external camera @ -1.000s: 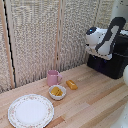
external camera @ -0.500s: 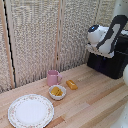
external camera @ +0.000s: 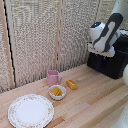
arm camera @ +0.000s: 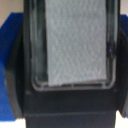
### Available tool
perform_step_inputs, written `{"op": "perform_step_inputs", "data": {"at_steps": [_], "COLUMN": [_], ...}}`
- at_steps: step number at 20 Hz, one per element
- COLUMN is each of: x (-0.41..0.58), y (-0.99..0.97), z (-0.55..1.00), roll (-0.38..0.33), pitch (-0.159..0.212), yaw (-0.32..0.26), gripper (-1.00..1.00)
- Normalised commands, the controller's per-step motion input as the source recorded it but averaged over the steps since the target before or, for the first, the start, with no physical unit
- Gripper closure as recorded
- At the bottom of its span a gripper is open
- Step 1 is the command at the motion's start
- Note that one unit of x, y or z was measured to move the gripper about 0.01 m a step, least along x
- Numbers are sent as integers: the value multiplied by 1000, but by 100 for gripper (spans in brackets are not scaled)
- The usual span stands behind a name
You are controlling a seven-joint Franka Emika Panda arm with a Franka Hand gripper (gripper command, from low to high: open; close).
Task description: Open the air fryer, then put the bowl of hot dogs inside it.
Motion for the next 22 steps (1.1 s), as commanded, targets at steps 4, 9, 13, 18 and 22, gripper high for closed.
{"op": "perform_step_inputs", "data": {"at_steps": [4,9,13,18,22], "x": [-106,-231,-344,-434,-524], "y": [432,461,506,638,572], "z": [439,726,727,753,899], "roll": [229,132,103,94,77], "pitch": [-3,-50,-52,-57,-85], "yaw": [-116,-108,-81,-21,-25], "gripper": [100,100,100,100,100]}}
